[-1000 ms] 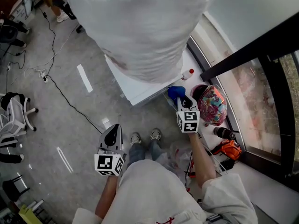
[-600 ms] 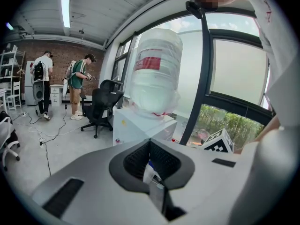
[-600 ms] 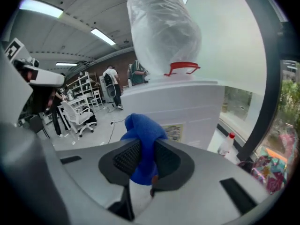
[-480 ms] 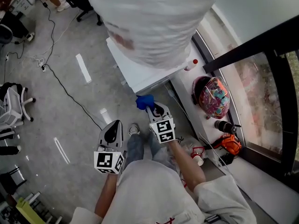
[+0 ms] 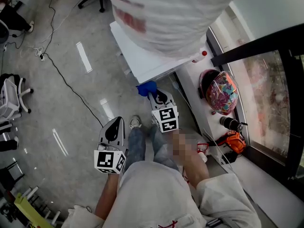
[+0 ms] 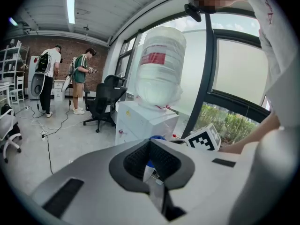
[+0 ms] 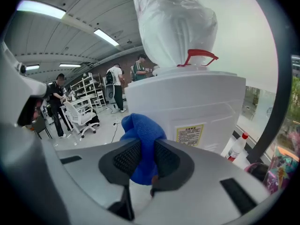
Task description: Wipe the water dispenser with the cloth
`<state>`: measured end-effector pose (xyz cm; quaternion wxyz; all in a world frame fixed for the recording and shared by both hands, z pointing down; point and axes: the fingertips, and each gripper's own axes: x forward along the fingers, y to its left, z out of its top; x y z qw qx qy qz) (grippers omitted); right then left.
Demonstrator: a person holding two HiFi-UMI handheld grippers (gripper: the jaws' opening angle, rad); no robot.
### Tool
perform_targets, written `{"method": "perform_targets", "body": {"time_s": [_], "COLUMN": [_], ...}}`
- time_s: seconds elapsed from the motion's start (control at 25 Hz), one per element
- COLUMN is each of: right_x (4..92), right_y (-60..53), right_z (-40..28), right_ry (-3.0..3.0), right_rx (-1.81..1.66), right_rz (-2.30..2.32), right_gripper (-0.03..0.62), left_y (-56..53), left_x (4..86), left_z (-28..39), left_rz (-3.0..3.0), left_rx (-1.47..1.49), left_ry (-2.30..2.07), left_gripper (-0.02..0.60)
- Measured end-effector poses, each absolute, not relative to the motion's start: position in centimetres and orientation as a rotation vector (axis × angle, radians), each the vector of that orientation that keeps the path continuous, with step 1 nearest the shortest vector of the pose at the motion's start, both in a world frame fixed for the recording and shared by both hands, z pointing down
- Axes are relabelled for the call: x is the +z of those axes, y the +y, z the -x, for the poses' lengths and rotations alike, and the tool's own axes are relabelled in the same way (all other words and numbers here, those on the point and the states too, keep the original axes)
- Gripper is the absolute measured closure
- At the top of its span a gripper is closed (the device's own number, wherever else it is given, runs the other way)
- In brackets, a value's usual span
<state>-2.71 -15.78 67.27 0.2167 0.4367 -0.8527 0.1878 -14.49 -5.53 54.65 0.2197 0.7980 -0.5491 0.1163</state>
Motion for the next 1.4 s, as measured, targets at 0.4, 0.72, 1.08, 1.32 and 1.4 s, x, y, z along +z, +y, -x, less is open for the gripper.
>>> {"method": "perform_targets", "body": {"time_s": [0.4, 0.72, 1.08, 1.32, 1.4], "right_x": [68.1, 67.4, 67.8, 70.7, 71.7], "right_y": [-22.7, -26.9, -23.9, -16.9, -15.0], "right_z": [-8.4, -17.8, -17.2, -9.7, -6.7], "right_ry": [-2.193, -2.052, -2.068, -2.151, -2.179], "right_rx": [0.511, 0.495, 0.520, 0.612, 0.628], "right_rz": [-1.474, -1.676, -1.650, -1.433, -1.343], "right_gripper": [0.514, 0.514, 0.514, 0.514, 0.514], "left_y": [-6.0, -5.8, -7.1, -10.1, -11.0], "left_x": [54.9, 55.4, 55.9, 56.0, 55.9], "left_z": [14.0, 13.0, 10.7, 8.0, 7.1], "left_rz": [-2.215, -2.235, -2.263, -2.310, -2.334], "left_rx": [0.341, 0.364, 0.337, 0.305, 0.298], "left_ry": [-1.507, -1.483, -1.457, -1.432, -1.421], "left_gripper": [0.571, 0.571, 0.571, 0.571, 0.571]}}
